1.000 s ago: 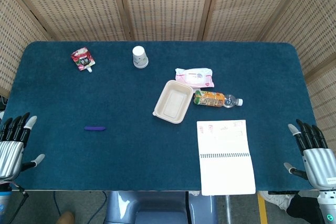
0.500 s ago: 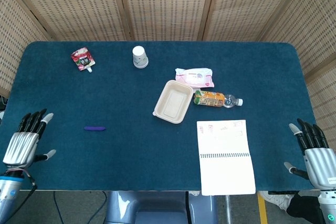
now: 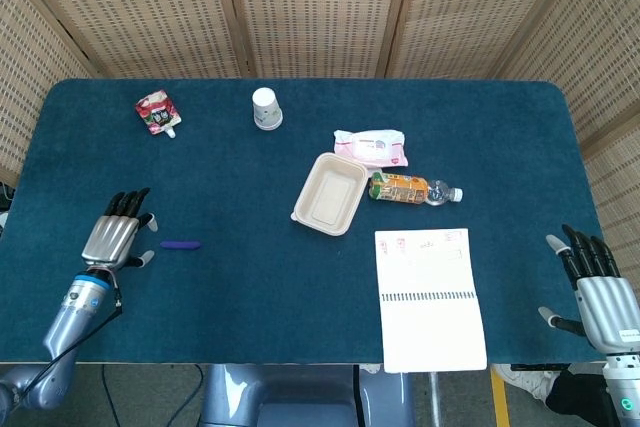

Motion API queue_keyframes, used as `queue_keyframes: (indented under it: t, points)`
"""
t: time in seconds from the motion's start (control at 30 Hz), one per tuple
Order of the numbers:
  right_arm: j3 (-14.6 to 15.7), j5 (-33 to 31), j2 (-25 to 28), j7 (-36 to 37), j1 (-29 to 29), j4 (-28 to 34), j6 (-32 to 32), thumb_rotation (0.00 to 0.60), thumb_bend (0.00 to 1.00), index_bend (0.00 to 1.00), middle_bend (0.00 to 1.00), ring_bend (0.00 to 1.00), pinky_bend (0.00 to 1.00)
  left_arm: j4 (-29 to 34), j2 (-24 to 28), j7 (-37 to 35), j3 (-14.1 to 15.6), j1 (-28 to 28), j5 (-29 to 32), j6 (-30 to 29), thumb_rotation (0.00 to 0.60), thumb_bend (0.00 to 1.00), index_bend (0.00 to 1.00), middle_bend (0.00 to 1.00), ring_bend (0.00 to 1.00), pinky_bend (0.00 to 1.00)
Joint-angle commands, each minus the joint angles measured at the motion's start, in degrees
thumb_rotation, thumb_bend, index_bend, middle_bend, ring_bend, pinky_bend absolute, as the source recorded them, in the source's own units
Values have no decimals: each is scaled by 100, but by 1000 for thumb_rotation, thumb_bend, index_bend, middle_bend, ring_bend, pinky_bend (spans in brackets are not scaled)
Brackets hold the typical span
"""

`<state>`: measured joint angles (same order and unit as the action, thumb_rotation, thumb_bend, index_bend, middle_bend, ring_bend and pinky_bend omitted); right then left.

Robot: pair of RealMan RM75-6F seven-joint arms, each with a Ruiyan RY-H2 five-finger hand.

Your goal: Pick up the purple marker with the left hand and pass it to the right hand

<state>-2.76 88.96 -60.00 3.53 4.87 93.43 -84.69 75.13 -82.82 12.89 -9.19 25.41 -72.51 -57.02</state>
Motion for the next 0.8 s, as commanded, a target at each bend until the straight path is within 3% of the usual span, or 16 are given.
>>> queue_keyframes:
  t: [0.03,0.8]
  points:
    - [-5,-18,0,36,9,-25,21,600,0,129,0,0,0,-302,-266,63,-8,155,165,185,600,312,455,0,0,0]
    - [2,-40,-4,104,29,-55,61,600,0,126,0,0,0,-838,-716,95,165,302,401,327,600,372,498,0,0,0]
